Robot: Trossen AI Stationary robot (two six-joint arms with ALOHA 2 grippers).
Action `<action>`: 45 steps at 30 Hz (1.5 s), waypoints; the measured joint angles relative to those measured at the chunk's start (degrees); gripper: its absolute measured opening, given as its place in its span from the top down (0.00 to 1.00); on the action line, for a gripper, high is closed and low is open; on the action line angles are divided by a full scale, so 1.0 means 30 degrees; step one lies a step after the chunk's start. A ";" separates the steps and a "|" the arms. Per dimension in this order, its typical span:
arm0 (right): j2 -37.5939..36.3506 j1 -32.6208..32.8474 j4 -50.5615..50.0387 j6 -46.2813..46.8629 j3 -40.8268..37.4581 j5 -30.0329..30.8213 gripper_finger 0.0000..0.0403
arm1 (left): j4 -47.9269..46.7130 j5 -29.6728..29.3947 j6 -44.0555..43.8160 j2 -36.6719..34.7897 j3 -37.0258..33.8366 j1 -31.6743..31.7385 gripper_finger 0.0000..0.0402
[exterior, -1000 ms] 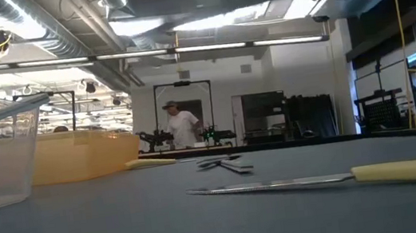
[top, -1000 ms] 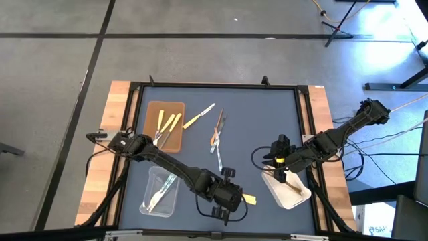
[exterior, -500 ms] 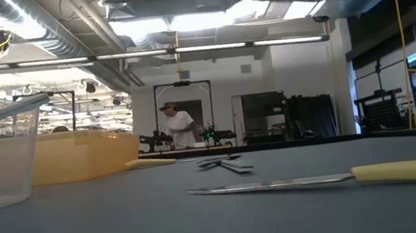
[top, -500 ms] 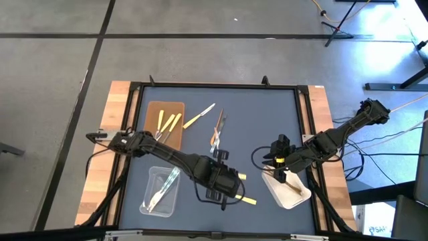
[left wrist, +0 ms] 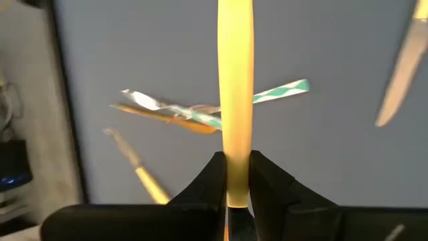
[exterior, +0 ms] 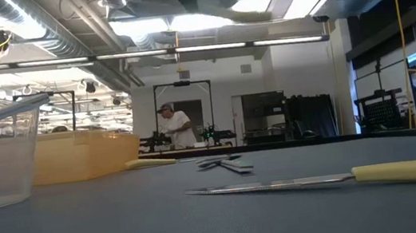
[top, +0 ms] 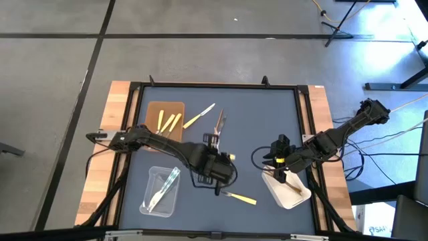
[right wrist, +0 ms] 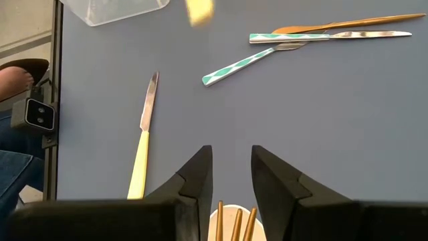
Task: Sort silverware by color (type)
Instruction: Put the yellow knife into the orange bin
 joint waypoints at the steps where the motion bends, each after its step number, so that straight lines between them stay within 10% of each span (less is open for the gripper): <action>1: 0.0000 -0.0005 0.0000 0.0003 0.0000 -0.0009 0.77 | -0.0054 -0.0175 0.0015 -0.0353 -0.0107 0.0169 0.91; 9: 0.0007 -0.0005 0.0006 0.0001 0.0000 -0.0481 0.77 | -0.0006 -0.1934 -0.1992 -0.4722 -0.3920 0.1350 0.91; 28: 0.0007 -0.0002 0.0033 0.0000 0.0000 -0.0299 0.77 | 0.9721 -0.4898 -0.6903 -1.9305 -2.3267 0.2996 0.91; 45: 0.0007 -0.0005 0.0029 0.0000 0.0000 -0.0291 0.77 | 1.7298 -0.3920 -0.6934 -2.2358 -3.2858 0.7232 0.91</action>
